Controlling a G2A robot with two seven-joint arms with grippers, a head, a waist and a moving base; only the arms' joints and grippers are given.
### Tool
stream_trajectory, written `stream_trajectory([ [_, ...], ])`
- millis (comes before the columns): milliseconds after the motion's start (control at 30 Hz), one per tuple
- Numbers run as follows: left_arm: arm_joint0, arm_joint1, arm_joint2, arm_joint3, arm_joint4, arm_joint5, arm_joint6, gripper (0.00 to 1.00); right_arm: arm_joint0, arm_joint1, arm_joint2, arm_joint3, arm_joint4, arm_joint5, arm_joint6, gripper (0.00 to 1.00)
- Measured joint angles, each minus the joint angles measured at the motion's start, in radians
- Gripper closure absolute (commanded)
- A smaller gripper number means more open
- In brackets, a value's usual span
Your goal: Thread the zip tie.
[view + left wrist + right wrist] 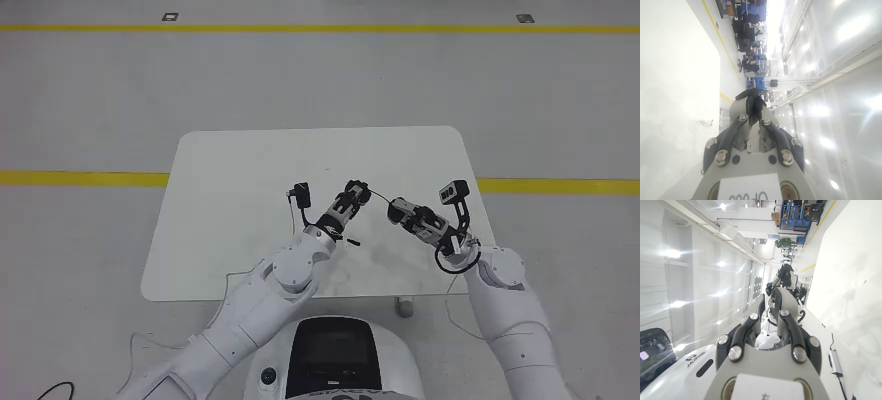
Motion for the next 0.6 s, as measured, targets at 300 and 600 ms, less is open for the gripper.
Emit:
stream_trajectory([
  [300,0.004,-0.006,-0.008,0.000,0.011,0.009,-0.009,1.00,0.002,-0.017,0.018,0.010,-0.016,0.000,0.012,0.89],
  [600,0.009,-0.012,-0.015,0.002,0.018,0.013,-0.015,1.00,0.004,-0.030,0.032,0.022,-0.034,0.000,0.021,1.00],
])
